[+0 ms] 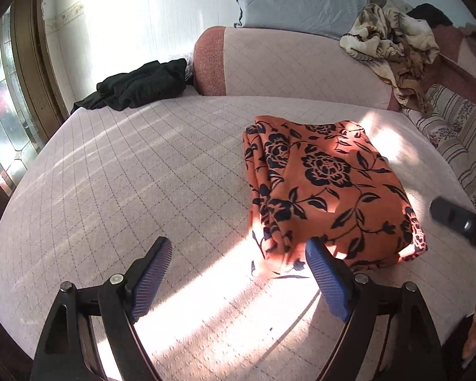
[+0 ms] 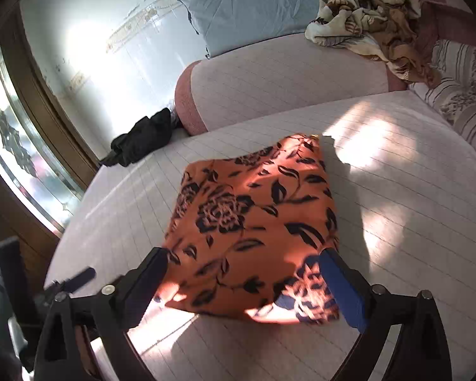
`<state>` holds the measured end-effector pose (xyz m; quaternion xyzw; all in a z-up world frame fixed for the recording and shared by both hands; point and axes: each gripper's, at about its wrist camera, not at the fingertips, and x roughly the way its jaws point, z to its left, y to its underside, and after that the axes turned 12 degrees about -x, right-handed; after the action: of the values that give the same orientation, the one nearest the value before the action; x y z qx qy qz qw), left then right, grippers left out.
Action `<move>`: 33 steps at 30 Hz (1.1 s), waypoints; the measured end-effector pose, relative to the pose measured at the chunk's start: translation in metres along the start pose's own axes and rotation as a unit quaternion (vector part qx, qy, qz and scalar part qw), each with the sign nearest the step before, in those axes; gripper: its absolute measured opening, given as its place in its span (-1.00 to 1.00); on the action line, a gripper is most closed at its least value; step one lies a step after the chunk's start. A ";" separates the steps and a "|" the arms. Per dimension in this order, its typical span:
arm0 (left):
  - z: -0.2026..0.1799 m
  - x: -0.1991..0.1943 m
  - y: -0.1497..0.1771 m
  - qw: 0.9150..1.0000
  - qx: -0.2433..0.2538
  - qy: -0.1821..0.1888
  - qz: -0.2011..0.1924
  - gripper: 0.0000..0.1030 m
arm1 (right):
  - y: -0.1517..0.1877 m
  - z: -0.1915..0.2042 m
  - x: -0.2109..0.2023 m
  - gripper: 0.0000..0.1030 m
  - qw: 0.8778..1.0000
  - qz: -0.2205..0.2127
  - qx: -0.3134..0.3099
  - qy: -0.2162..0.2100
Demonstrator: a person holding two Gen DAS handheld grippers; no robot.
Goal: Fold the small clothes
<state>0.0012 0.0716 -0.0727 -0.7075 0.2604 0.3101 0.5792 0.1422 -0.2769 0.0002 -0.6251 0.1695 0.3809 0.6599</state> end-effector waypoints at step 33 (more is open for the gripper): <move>-0.022 -0.079 0.009 0.998 -0.035 -0.003 -0.050 0.95 | 0.036 0.031 -0.063 0.99 0.990 0.043 -0.078 0.109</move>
<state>-0.0552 0.0491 -0.0168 -0.7386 0.2122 0.2912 0.5698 0.0675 -0.2680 0.0242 -0.7045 0.2374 0.3503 0.5697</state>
